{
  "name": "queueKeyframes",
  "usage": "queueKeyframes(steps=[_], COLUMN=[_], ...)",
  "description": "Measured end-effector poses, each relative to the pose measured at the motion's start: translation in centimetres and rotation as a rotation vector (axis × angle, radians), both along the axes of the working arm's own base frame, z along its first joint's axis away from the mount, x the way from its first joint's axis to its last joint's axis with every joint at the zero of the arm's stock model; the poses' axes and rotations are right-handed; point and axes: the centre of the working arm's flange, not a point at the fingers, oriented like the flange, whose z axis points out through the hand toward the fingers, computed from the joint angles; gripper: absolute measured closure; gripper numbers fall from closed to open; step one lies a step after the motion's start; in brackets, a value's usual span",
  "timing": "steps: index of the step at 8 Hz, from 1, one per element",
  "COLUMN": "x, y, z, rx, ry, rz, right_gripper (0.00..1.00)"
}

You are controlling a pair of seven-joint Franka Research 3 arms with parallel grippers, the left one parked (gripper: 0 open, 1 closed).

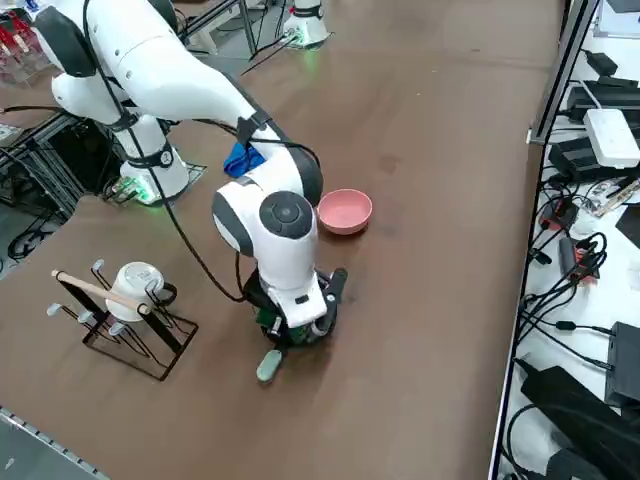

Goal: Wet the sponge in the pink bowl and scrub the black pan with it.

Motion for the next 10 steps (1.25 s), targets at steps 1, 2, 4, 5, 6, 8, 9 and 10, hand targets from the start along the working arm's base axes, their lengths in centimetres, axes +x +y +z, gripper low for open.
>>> queueKeyframes(steps=[1,2,4,5,6,8,9,10], x=[0.4,0.7,1.7,2.2,2.4,2.0,1.5,0.9], y=[0.1,0.6,2.6,3.9,5.3,6.6,6.5,6.0], z=[-0.1,-0.4,-0.4,-0.4,-0.6,-0.8,-0.9,-1.0], rx=[-0.011,-0.013,-0.013,-0.008,0.002,0.024,0.034,0.045], ry=[-0.026,-0.035,-0.042,-0.034,-0.004,0.069,0.101,0.129], rz=[-0.003,-0.007,0.004,0.020,0.030,0.033,0.028,0.024], right_gripper=[0.79,0.79,0.79,0.79,0.79,0.79,0.79,0.80])
